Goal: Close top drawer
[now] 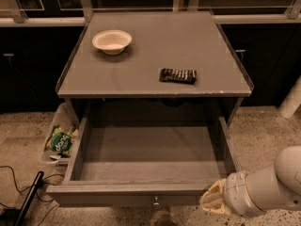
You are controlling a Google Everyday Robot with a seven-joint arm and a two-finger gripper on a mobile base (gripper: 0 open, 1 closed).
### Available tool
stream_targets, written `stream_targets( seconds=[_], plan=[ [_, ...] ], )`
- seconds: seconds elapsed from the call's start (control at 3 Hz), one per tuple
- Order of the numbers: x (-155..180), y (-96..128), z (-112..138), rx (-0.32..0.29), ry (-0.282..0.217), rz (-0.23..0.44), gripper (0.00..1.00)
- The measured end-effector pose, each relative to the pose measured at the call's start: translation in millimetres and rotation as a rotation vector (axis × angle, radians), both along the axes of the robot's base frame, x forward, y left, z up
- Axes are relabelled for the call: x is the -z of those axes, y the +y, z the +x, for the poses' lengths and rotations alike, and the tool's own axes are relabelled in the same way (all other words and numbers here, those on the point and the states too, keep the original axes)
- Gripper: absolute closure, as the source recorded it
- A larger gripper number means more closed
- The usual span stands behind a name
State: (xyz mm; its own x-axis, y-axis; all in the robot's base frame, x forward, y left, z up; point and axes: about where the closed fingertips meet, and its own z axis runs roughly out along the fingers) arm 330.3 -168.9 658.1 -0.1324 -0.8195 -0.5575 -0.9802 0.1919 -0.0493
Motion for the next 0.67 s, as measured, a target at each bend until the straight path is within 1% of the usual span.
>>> stream_targets(
  seconds=[0.33,0.67],
  plan=[
    [1,0,3,-0.003,-0.007,-0.008,0.11],
    [1,-2,17,0.001,-0.027,-0.007,0.00]
  ],
)
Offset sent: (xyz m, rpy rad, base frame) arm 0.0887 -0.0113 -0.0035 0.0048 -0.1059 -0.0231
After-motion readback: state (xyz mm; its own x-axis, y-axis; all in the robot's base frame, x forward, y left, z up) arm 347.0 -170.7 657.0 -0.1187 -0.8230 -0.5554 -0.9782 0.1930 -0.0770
